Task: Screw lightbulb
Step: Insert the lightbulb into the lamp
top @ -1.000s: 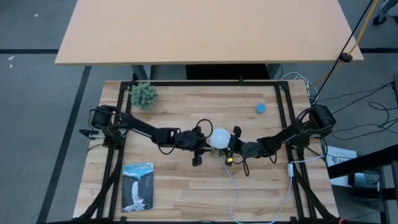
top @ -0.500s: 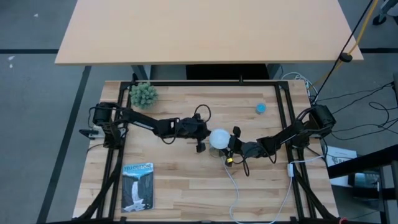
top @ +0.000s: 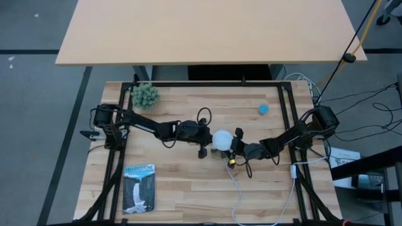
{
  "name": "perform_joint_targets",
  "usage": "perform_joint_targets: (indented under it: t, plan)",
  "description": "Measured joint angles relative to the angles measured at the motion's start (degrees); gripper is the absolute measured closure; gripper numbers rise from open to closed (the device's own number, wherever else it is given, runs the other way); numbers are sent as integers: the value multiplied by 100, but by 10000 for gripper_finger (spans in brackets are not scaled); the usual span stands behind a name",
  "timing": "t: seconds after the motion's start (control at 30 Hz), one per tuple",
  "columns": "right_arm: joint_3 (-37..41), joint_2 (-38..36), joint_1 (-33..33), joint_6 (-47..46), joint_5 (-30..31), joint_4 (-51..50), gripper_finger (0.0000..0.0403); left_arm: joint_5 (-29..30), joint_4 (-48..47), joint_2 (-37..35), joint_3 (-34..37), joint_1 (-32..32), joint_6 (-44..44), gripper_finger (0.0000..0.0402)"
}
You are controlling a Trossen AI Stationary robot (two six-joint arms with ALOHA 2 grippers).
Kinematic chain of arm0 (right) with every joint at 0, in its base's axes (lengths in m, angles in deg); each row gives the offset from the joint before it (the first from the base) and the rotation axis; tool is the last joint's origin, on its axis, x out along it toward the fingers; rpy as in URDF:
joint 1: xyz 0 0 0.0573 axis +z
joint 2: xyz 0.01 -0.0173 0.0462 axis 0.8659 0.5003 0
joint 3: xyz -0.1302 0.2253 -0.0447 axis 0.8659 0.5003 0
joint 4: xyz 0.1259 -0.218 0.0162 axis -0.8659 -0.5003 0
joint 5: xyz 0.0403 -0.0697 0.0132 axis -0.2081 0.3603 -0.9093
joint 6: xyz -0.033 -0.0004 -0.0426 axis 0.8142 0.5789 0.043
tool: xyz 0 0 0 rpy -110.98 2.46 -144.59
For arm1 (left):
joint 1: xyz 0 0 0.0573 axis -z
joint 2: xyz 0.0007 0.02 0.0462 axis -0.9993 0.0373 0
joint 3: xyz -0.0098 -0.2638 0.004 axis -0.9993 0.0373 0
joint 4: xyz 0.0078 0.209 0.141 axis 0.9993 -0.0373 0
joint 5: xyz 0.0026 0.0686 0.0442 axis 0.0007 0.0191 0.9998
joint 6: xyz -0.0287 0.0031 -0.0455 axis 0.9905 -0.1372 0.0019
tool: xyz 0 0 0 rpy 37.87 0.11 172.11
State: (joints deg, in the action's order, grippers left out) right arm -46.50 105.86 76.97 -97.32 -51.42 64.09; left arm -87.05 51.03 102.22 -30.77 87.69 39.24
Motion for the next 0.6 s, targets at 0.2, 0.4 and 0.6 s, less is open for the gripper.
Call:
perform_joint_targets:
  t: [0.2, 0.4, 0.6]
  plan:
    - [0, 0, -2, -47, 25, 0, 248, 4, 1, 0, 0, -1, 3, 400]
    - [1, 0, -2, 120, 32, 7, 248, 4, 2, 0, 0, -5, 7, 400]
    - [2, 0, -2, 202, 32, 13, 244, 6, 0, 0, 0, -5, 9, 400]
